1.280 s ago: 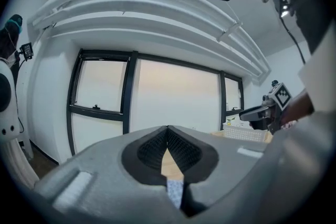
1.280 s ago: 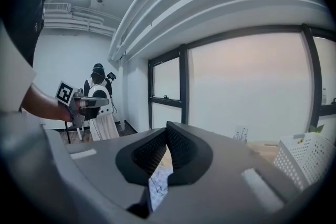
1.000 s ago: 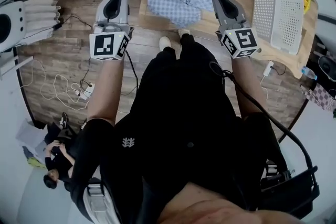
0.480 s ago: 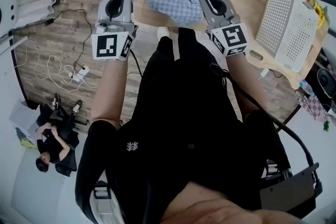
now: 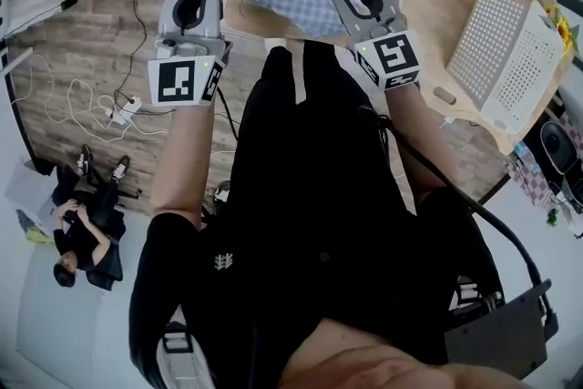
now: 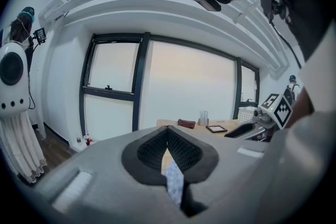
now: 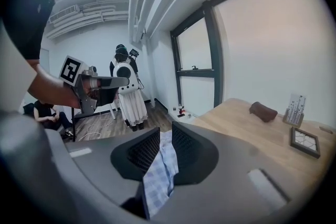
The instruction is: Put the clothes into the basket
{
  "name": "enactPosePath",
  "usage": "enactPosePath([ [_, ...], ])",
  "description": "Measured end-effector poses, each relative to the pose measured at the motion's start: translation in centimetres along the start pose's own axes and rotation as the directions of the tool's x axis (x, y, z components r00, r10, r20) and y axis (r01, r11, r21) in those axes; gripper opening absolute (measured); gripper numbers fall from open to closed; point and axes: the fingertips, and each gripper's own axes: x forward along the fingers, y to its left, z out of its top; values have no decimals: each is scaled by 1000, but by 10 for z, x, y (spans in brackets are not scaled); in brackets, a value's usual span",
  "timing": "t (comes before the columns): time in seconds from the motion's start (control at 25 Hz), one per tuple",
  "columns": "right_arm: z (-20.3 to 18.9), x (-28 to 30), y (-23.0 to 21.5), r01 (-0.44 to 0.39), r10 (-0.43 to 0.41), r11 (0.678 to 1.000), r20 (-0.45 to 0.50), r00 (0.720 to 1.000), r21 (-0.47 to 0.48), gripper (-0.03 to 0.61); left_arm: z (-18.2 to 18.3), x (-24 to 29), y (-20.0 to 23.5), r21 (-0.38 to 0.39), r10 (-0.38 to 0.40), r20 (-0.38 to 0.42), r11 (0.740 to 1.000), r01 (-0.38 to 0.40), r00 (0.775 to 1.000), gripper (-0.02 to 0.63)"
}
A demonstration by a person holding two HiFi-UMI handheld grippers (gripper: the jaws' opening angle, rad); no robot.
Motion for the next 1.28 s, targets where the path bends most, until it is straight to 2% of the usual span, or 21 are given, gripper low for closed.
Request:
enactPosePath([
  [0.12, -10, 7, 1, -7, 7, 1000, -20, 1000, -3, 93, -9, 3, 0, -5, -2, -14, 1000, 2, 1000, 0],
  [0.2, -19, 15, 1, -20, 21, 1000, -47, 999, 12, 232, -13, 6, 1, -13, 3, -16, 1000, -3, 1000, 0],
  [0.44, -44, 36, 4, -49, 51, 999, -118, 992, 14, 441, -22, 11, 2, -41, 14, -18, 999, -15, 1000, 0],
  [0.72, -60, 49, 4, -54, 50, 998, -169, 984, -23, 442, -36, 11, 8, -50, 30, -47, 998, -33, 998, 0],
  [0.92, -84, 60, 0, -46, 43, 999, -253, 966, -7, 442, -48, 11, 11, -54, 44, -66, 997, -47, 997, 0],
  [1.28, -108, 78, -2, -66, 62, 998, -322, 945, 0, 440, -58, 12, 16, -59, 61, -94, 996, -67, 994, 0],
])
